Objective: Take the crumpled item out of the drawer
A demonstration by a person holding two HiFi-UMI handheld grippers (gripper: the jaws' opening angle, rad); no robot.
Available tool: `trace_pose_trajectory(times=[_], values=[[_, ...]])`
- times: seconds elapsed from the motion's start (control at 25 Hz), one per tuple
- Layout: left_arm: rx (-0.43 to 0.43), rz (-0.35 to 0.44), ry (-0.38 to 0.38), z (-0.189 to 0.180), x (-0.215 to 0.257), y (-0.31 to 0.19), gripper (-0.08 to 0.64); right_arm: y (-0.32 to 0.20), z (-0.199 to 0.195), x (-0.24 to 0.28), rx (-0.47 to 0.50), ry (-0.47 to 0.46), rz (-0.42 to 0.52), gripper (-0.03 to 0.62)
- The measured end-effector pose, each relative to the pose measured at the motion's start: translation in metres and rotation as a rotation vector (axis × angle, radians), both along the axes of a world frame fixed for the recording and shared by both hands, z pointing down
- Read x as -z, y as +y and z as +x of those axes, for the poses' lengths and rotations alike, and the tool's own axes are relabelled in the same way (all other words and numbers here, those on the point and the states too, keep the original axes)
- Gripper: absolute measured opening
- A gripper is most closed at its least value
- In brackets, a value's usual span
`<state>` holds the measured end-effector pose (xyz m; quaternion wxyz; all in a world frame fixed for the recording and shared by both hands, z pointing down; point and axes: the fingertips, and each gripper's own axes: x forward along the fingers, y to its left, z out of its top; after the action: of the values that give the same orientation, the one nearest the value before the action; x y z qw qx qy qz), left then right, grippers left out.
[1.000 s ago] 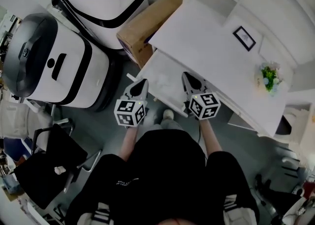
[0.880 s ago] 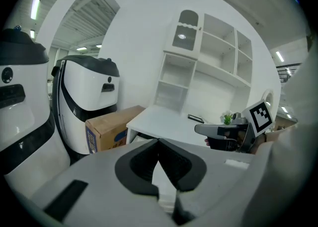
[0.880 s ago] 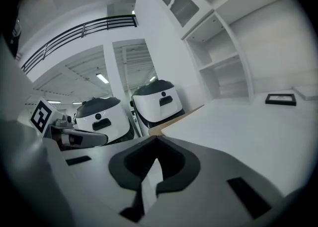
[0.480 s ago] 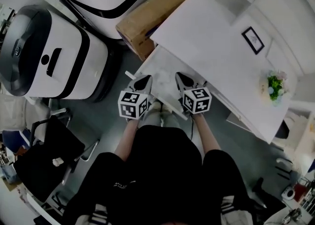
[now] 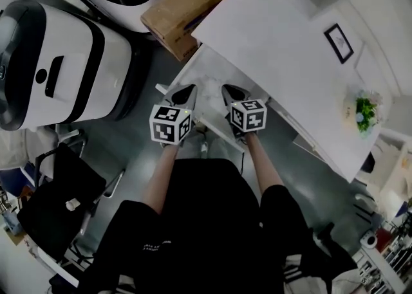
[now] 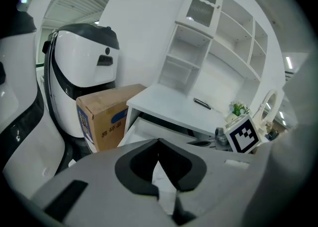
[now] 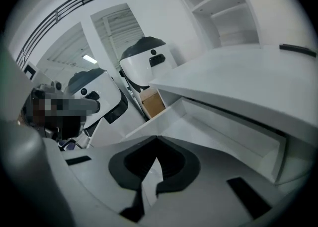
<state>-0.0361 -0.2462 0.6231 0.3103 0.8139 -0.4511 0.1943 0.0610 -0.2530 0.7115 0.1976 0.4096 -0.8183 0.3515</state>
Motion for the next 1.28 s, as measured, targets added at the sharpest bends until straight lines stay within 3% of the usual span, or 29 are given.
trace_pose_trajectory(times=[0.52,0.6,0.84,1.08,1.28], values=[[0.001,-0.047,-0.008,0.002,-0.021,-0.006,-0.003,-0.002,-0.002,-0.081,-0.040,0.025,-0.175,-0.006],[0.001,-0.045,-0.002,0.002,-0.021,-0.008,-0.003,-0.003,-0.003,-0.094,-0.051,0.030,-0.202,0.050],[0.004,-0.054,0.016,0.004,-0.021,-0.007,-0.003,-0.011,-0.009,-0.107,-0.084,0.012,-0.236,0.135],[-0.004,-0.059,0.031,0.009,-0.021,-0.003,-0.003,-0.014,-0.014,-0.122,-0.116,0.023,-0.281,0.189],[-0.014,-0.064,0.037,0.012,-0.021,-0.002,-0.003,-0.016,-0.020,-0.135,-0.105,0.034,-0.310,0.198]])
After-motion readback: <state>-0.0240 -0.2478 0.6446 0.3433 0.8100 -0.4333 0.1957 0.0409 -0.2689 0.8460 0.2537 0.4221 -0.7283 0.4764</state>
